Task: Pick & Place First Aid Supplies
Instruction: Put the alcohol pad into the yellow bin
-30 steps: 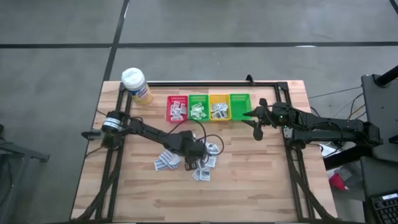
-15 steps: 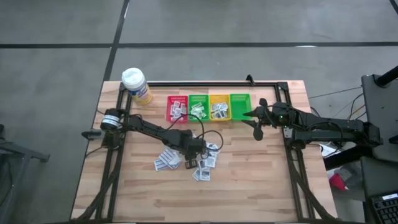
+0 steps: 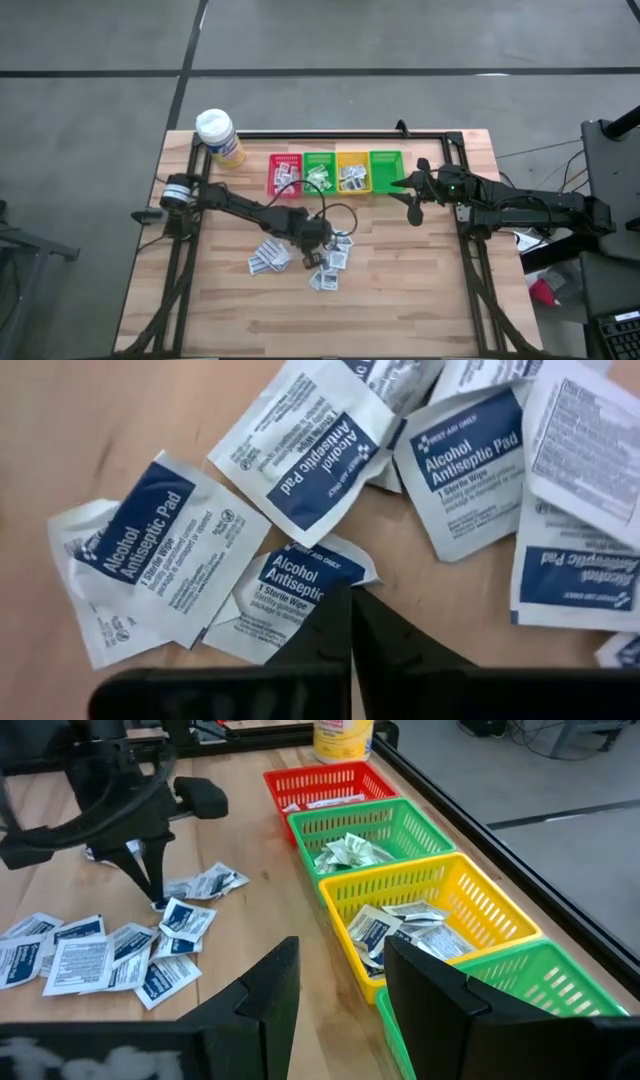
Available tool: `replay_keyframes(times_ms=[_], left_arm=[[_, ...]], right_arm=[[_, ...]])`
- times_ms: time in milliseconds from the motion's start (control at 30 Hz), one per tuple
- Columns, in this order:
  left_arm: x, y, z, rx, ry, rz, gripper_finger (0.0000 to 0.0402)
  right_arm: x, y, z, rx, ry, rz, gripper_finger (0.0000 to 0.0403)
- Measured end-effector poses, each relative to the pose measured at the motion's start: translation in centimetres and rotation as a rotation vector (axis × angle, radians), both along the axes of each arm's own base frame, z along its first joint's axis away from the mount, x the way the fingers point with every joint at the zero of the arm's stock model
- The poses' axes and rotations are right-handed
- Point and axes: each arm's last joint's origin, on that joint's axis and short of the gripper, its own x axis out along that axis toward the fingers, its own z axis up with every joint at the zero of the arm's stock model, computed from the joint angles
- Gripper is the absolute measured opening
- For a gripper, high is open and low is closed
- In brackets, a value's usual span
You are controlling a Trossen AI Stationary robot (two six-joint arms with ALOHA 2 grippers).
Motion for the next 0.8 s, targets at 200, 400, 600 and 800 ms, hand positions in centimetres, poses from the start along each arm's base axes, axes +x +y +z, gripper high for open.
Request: replay_keyframes(times_ms=[200,400,600,800], left_arm=[[-0.6,-0.4,2.9,-0.119,-0.034,-0.032,0.0000],[-1.8,0.7,9.8,-0.267,-0.213,-0.003,0.0000],[-3.5,2.8,16.2,-0.422,-0.495,0.047,0.0000],[-3.9,4.3,20.9,-0.471,-0.855,-0.019,0.0000]], right_arm=[[0.0,0.0,0.0,0.000,0.000,0.000,0.0146],[0.0,0.0,0.0,-0.003,0.000,0.001,0.0146],[0.0,0.0,0.0,-0.003,-0.001,0.002,0.0146],[0.0,0.0,0.0,-0.003,-0.001,0.001,0.0146]])
